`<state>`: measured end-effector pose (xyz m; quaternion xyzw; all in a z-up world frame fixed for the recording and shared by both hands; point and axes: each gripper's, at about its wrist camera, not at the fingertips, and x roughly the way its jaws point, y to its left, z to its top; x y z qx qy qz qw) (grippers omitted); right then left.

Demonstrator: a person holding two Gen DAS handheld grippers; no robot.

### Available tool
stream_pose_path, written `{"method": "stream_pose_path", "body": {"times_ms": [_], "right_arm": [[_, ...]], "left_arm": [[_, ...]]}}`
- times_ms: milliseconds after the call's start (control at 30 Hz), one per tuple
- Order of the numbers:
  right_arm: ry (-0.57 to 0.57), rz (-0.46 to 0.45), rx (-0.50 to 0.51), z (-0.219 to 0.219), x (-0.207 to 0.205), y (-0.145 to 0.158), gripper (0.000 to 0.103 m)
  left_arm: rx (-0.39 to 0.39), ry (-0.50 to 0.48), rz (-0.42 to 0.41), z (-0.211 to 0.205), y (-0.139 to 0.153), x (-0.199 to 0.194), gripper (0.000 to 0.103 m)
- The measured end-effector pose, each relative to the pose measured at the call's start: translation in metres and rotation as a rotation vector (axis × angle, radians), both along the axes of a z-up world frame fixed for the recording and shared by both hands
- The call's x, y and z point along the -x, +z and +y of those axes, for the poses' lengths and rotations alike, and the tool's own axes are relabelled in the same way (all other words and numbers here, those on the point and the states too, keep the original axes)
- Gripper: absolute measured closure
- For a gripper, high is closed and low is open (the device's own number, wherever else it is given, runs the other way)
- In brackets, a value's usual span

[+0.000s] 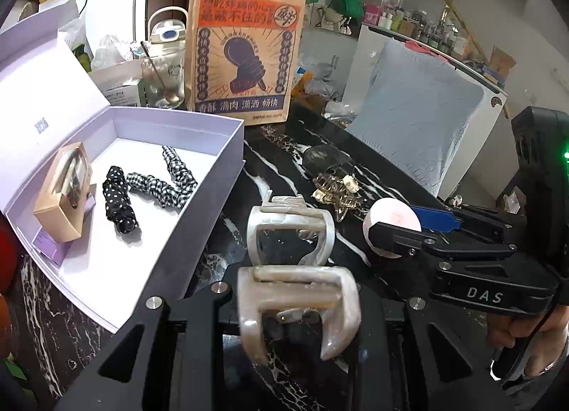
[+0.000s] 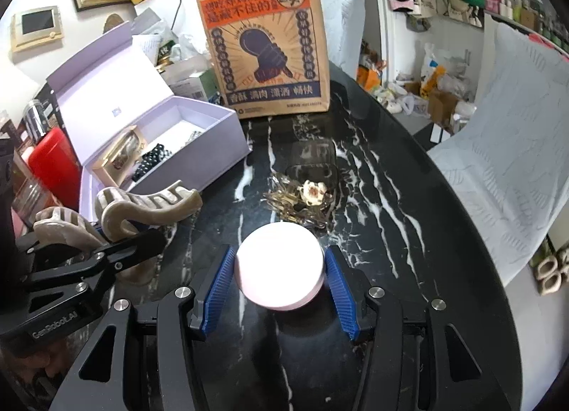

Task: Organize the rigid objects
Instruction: 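Grasp the pink round compact with the right tool while the left tool holds the claw clips, then carry the claw clips with the left tool while the right tool carries the pink compact to the white box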

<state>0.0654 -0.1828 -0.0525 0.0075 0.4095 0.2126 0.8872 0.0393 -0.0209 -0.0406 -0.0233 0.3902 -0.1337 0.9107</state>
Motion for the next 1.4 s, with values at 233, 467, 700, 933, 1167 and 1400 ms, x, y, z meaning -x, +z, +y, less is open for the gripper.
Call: {"method": "stream_pose_path", "body": {"times_ms": [233, 467, 700, 933, 1167, 1400], "right_arm": [[0.018, -0.038, 0.001, 0.006, 0.013, 0.018, 0.051], [0.069, -0.064, -0.015, 0.020, 0.024, 0.033, 0.051], [0.136, -0.078, -0.026, 0.043, 0.028, 0.041, 0.051], [0.198, -0.090, -0.034, 0.063, 0.030, 0.049, 0.051], [0.243, -0.115, -0.034, 0.079, 0.028, 0.060, 0.051], [0.279, -0.133, -0.040, 0.092, 0.023, 0.070, 0.051]], "left_arm": [[0.004, 0.010, -0.038, 0.007, 0.015, 0.012, 0.076], [0.007, 0.047, -0.055, 0.020, 0.025, 0.021, 0.076], [0.000, 0.090, -0.069, 0.038, 0.033, 0.027, 0.076], [0.012, 0.124, -0.087, 0.054, 0.041, 0.030, 0.076], [0.030, 0.153, -0.095, 0.067, 0.050, 0.027, 0.076], [0.036, 0.182, -0.115, 0.077, 0.061, 0.020, 0.076]]}}
